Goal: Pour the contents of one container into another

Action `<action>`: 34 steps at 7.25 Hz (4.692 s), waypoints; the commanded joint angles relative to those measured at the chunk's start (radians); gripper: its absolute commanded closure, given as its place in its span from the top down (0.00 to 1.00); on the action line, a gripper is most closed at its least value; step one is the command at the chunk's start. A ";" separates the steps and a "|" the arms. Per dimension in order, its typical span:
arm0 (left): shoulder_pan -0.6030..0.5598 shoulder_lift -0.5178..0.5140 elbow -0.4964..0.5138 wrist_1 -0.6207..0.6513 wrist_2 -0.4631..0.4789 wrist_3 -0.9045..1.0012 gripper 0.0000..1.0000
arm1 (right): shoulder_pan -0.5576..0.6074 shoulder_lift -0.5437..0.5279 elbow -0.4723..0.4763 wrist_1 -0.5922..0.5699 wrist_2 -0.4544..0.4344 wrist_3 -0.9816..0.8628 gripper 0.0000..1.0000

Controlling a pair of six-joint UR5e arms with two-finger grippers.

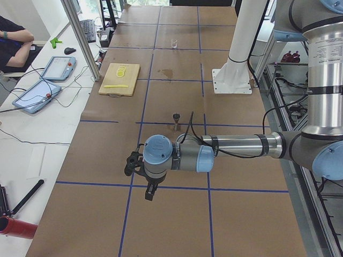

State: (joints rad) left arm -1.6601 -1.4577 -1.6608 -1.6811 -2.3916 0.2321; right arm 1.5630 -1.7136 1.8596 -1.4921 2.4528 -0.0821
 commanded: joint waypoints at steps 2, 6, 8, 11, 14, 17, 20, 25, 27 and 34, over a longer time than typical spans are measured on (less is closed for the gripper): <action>0.013 -0.001 0.007 0.004 0.000 -0.003 1.00 | 0.095 -0.067 0.001 -0.258 -0.050 -0.159 1.00; 0.014 0.005 -0.001 -0.003 -0.001 0.007 1.00 | 0.045 -0.087 -0.014 -0.225 -0.164 -0.148 1.00; 0.013 0.010 0.004 0.004 -0.001 0.007 1.00 | 0.023 -0.083 -0.014 -0.211 -0.163 -0.147 1.00; 0.014 0.008 0.001 0.005 0.002 0.007 1.00 | 0.016 -0.075 -0.017 -0.201 -0.163 -0.147 1.00; 0.078 0.000 -0.004 0.006 0.012 -0.095 1.00 | 0.014 -0.075 -0.022 -0.201 -0.161 -0.147 1.00; 0.095 -0.001 -0.008 0.005 0.048 -0.105 1.00 | 0.014 -0.074 -0.023 -0.201 -0.161 -0.143 1.00; 0.095 -0.001 -0.031 0.006 0.045 -0.103 1.00 | 0.014 -0.074 -0.023 -0.201 -0.159 -0.145 1.00; 0.095 0.000 -0.031 0.006 0.045 -0.105 1.00 | 0.006 -0.074 -0.023 -0.203 -0.158 -0.146 1.00; 0.095 0.004 -0.031 0.006 0.043 -0.103 1.00 | 0.005 -0.074 -0.023 -0.201 -0.156 -0.150 1.00; 0.095 0.000 -0.036 0.005 0.043 -0.103 1.00 | 0.005 -0.075 -0.023 -0.201 -0.156 -0.154 1.00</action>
State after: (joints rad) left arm -1.5647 -1.4561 -1.6965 -1.6765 -2.3473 0.1288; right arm 1.5670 -1.7885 1.8362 -1.6935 2.2964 -0.2349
